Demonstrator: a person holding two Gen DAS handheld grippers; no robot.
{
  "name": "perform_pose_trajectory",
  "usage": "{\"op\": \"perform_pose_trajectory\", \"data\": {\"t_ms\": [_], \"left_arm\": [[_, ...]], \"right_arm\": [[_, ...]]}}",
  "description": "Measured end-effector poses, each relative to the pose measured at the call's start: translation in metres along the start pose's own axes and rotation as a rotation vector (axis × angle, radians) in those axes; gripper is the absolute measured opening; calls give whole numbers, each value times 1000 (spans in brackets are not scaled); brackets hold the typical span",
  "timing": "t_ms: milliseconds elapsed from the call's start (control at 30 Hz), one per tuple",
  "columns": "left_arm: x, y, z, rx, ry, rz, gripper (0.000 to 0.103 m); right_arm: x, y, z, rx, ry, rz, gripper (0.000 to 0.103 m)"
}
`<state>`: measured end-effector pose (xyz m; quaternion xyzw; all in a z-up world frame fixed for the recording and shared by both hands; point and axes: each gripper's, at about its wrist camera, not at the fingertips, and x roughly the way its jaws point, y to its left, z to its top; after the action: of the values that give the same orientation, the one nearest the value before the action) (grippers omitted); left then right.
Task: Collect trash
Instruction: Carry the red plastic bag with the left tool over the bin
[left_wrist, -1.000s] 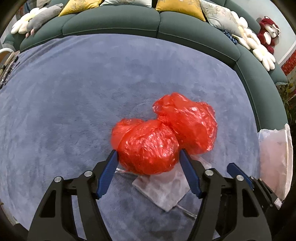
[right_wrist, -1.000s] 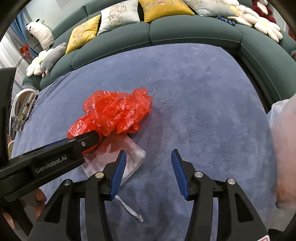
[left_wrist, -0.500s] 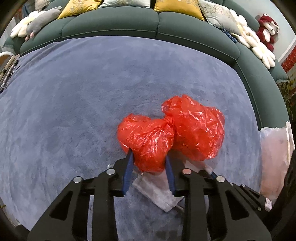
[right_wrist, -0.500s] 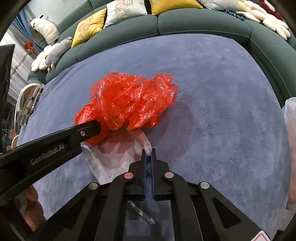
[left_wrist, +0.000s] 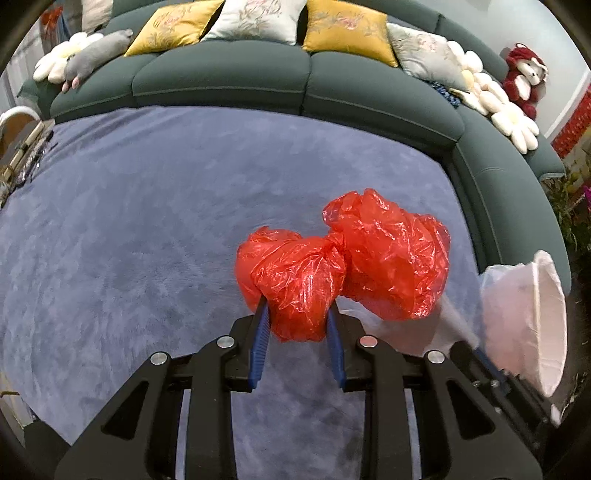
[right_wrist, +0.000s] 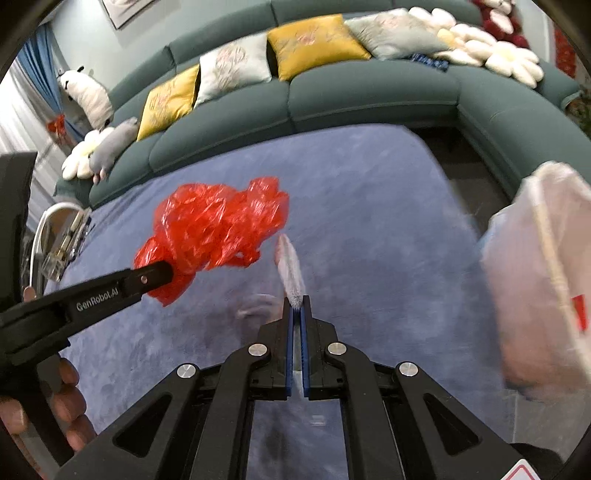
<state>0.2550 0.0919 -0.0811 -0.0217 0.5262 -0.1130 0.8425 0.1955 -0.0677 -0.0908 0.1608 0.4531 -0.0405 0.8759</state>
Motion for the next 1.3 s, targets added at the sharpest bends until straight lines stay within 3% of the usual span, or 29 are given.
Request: {"op": "perform_pose_trajectory", "data": {"t_ms": [333, 767, 1300], "left_arm": [[-43, -59, -16, 64, -58, -43, 27], [-73, -169, -34, 196, -101, -112, 27], [-70, -280, -51, 361, -90, -173, 27]], "right_arm": [[-82, -47, 7, 25, -155, -39, 4], [-166, -139, 2, 129, -304, -110, 4], [-216, -231, -10, 252, -380, -189, 4]]}}
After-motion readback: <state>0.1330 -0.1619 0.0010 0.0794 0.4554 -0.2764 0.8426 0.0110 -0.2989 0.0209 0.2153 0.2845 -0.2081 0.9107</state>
